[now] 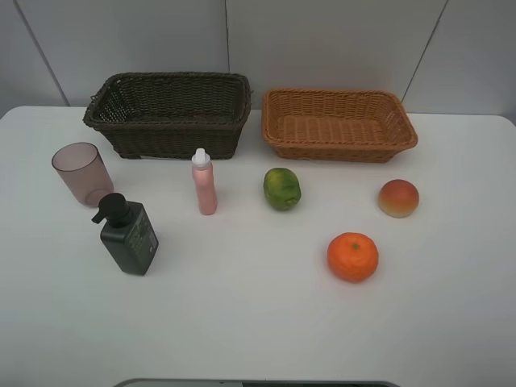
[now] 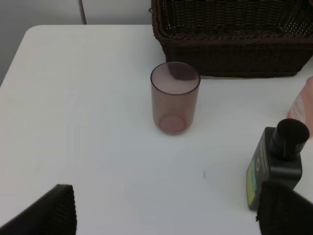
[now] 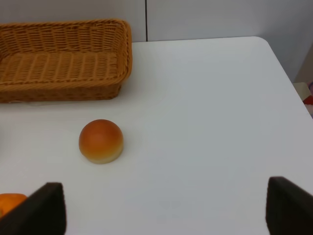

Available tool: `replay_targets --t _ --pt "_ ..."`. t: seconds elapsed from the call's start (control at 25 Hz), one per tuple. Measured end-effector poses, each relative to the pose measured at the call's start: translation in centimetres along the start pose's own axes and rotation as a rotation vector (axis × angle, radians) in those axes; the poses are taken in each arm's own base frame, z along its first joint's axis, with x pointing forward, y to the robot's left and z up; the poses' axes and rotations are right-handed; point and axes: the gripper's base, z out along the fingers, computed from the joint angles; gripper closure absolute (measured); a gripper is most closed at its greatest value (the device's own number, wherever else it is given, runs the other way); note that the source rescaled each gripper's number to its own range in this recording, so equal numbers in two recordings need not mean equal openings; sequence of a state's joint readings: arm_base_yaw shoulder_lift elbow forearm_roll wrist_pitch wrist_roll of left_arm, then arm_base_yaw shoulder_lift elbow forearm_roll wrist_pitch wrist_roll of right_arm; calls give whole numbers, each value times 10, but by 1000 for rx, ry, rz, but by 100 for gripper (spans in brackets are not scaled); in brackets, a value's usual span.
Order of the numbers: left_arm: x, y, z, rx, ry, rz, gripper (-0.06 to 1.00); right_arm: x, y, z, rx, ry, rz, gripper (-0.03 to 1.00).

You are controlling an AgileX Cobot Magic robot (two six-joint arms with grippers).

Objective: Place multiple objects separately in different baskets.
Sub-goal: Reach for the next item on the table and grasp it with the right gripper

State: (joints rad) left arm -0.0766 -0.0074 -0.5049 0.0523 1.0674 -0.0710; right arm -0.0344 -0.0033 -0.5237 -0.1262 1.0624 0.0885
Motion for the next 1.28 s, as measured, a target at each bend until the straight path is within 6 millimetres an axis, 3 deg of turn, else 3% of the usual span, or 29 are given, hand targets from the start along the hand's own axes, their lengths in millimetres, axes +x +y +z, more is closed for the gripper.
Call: replay_targets --t 1.28 --pt "0 0 0 0 0 0 -1 0 -1 1 -88 -2 -42 30"
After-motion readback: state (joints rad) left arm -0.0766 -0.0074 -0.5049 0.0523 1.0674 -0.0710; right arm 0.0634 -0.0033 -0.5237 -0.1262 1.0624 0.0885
